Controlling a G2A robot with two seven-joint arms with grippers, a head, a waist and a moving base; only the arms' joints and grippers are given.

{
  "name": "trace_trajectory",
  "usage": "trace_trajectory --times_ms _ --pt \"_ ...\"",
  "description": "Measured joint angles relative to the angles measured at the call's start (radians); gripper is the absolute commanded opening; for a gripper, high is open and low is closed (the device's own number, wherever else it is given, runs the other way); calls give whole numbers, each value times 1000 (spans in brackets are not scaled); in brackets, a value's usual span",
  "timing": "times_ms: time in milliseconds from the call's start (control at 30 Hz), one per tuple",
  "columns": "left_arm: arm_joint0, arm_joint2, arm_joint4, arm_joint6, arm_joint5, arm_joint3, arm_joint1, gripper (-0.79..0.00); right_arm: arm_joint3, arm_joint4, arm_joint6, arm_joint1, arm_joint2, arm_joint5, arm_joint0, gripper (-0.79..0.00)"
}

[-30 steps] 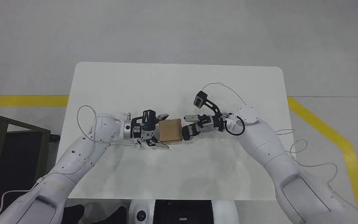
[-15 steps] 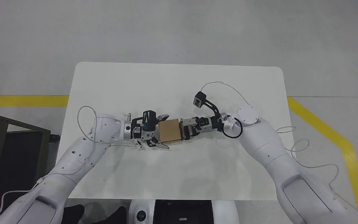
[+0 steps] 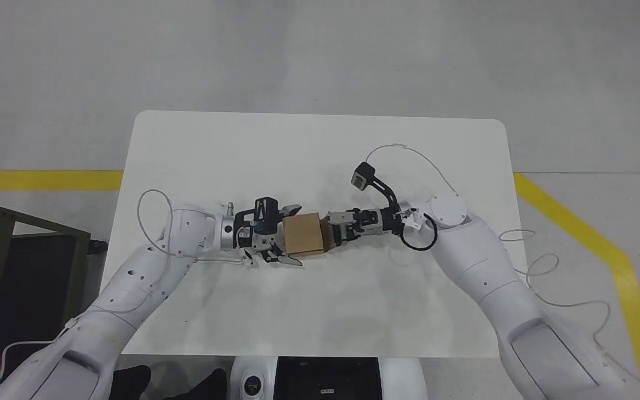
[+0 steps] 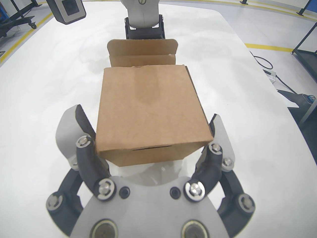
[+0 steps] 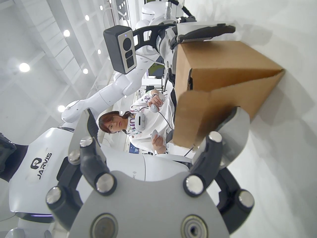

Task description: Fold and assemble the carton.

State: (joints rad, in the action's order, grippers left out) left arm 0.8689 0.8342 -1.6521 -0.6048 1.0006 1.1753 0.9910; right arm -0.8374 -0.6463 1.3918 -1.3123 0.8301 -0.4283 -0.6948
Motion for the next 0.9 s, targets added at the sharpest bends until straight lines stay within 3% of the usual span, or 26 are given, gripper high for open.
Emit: trace_trajectory --times_ms 233,300,367,700,800,900 --pt "1 0 2 5 0 0 0 0 -4 0 -8 0 8 -8 -12 -228" --pt "2 0 2 5 -1 1 0 0 -2 7 -9 1 9 -8 -14 -345" --pt "2 -1 3 6 -1 2 0 0 1 14 -8 1 10 -8 -15 -406" --pt "1 -2 2 6 0 1 0 0 14 97 -9 5 8 -1 -9 -419" --pt "0 -3 3 7 2 1 0 0 9 126 -10 8 7 4 -7 -483" --pt "0 -3 4 7 1 1 0 0 2 146 -10 10 9 12 -7 -483"
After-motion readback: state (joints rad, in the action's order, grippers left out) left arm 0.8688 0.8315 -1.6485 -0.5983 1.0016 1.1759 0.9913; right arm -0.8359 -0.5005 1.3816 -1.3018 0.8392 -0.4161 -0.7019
